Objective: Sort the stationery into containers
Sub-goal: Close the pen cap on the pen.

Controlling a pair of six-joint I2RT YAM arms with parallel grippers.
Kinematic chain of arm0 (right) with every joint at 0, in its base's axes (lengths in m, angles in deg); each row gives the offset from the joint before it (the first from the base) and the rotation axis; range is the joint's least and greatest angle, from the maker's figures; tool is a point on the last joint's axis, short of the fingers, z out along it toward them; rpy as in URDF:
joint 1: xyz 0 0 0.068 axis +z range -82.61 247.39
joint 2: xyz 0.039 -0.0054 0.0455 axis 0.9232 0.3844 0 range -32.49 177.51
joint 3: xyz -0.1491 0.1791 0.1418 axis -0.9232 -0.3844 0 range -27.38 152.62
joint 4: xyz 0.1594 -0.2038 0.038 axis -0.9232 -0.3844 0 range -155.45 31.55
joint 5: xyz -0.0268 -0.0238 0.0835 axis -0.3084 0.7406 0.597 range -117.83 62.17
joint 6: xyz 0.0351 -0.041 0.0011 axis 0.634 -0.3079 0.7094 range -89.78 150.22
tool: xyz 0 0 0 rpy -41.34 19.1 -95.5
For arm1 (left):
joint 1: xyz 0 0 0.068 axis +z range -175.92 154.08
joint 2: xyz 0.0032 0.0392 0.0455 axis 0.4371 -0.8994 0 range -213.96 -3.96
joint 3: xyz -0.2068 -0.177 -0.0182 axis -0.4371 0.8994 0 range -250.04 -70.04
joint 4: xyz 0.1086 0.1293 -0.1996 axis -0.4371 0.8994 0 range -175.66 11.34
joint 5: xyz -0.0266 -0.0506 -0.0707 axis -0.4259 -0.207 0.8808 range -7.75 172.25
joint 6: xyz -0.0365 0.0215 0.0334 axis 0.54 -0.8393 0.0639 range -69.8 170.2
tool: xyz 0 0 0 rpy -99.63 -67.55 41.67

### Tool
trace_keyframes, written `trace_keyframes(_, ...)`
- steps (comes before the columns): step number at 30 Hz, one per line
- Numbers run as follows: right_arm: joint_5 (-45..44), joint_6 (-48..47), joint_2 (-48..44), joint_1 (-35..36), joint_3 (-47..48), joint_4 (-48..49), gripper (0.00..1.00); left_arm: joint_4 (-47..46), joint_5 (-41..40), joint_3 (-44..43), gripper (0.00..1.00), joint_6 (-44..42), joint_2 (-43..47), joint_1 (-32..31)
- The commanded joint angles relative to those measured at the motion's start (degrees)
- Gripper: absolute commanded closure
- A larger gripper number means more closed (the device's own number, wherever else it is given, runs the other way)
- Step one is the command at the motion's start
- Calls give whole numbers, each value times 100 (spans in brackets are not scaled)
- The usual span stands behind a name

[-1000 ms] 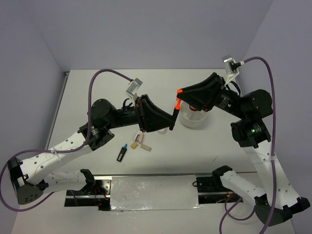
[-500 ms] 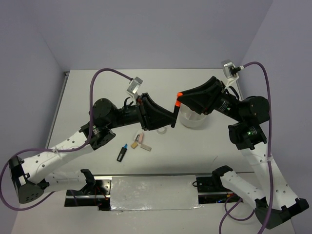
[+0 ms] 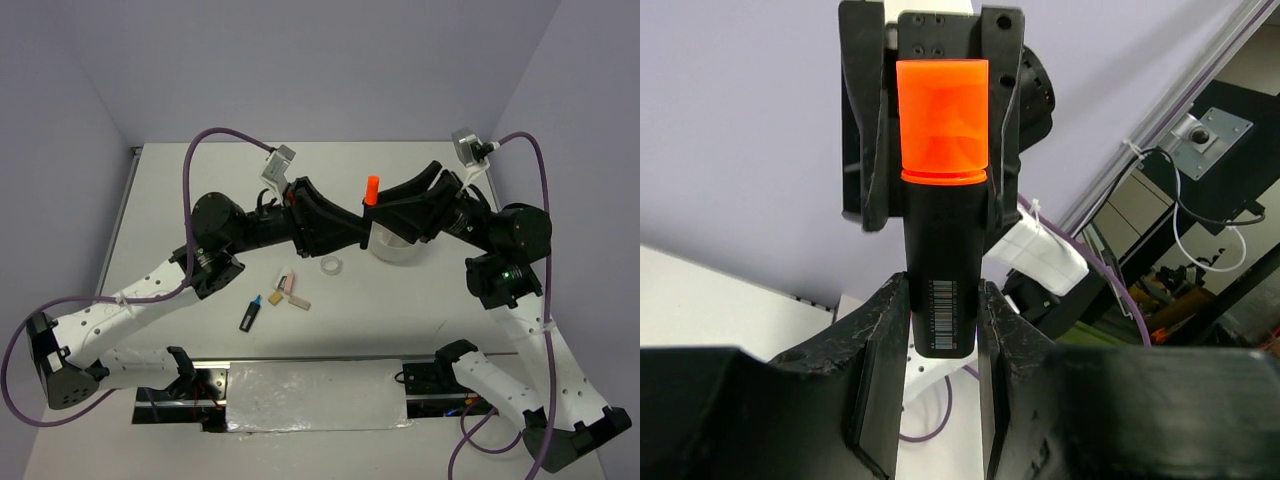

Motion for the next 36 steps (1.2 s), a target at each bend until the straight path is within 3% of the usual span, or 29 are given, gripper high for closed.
trace_keyframes(1,189,-360,-121,26,217,-197,51,-112,-10,-401,100,-472,33,4)
trace_keyframes(3,189,-492,-112,26,305,-365,48,90,-168,-437,100,-665,85,4)
trace_keyframes(9,-4,-1079,-33,26,735,-1128,24,423,-519,-559,100,-1052,112,-4)
trace_keyframes(13,-215,-1931,-33,17,1105,-2077,0,1125,-1045,-910,100,-1632,191,-83)
trace_keyframes(15,-390,-2091,-112,26,1228,-2184,0,1478,-1319,-1069,100,-2035,209,-136)
trace_keyframes(19,-1110,-2705,-103,113,1693,-3323,0,2138,-1926,-1455,100,-2669,174,-277)
trace_keyframes(24,-3338,-3058,-174,789,2036,-3994,0,2578,-2629,-1632,100,-3294,60,-567)
trace_keyframes(28,-4457,-3418,160,1597,2502,-4530,6,2736,-2735,-1868,100,-3549,-63,-699)
trace_keyframes(36,-4979,-3498,714,2310,2828,-4610,20,2833,-2920,-2071,100,-3707,-248,-725)
